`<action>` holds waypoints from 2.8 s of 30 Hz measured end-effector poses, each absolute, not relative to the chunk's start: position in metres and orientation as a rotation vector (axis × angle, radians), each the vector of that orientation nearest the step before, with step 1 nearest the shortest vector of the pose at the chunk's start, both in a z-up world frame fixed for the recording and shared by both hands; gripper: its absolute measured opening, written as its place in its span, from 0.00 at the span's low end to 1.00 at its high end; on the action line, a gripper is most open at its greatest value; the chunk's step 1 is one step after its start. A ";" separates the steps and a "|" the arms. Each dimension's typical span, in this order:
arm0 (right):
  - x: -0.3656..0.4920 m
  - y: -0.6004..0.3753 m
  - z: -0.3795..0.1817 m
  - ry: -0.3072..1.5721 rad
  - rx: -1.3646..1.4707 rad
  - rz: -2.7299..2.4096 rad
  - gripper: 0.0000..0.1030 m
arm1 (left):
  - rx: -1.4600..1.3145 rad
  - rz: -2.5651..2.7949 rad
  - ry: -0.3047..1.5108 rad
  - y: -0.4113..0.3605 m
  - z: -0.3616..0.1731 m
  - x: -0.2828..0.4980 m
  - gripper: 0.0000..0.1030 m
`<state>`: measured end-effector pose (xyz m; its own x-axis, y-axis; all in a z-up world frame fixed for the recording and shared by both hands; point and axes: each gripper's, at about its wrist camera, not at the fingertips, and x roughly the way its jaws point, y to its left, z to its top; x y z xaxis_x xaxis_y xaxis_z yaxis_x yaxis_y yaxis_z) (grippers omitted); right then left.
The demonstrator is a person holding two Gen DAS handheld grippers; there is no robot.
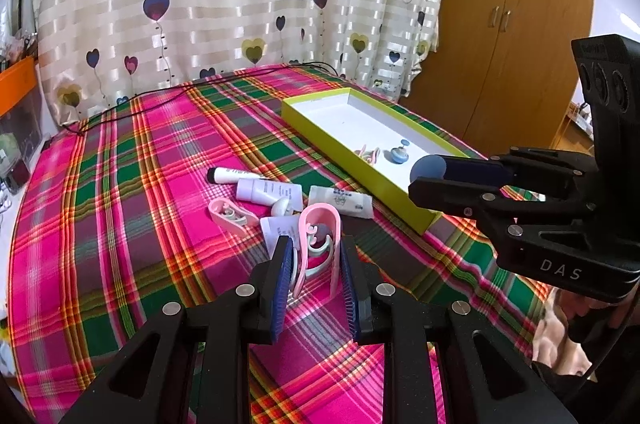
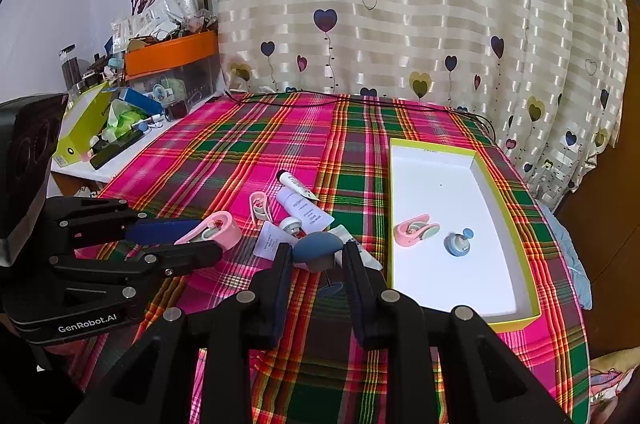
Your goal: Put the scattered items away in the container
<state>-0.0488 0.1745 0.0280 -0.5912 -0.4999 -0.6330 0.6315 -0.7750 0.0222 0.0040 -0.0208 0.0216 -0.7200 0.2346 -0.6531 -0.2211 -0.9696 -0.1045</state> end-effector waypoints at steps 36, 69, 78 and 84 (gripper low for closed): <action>-0.076 0.217 0.029 0.181 0.861 -2.433 0.25 | -0.999 2.636 -0.008 0.022 0.034 -0.027 0.23; -0.122 0.246 0.006 0.133 0.961 -2.515 0.25 | -1.027 2.541 -0.027 0.055 0.020 -0.083 0.24; -0.140 0.251 -0.008 0.117 1.008 -2.518 0.25 | -1.049 2.504 -0.034 0.067 0.011 -0.100 0.23; -0.151 0.252 -0.016 0.117 1.037 -2.518 0.25 | -1.066 2.481 -0.044 0.074 0.004 -0.113 0.23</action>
<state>-0.1506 0.2519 -0.0163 -0.6374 -0.3420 -0.6905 0.4047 -0.9111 0.0777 -0.1132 0.0744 0.0045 -0.6076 0.4041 -0.6837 -0.3797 -0.9039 -0.1968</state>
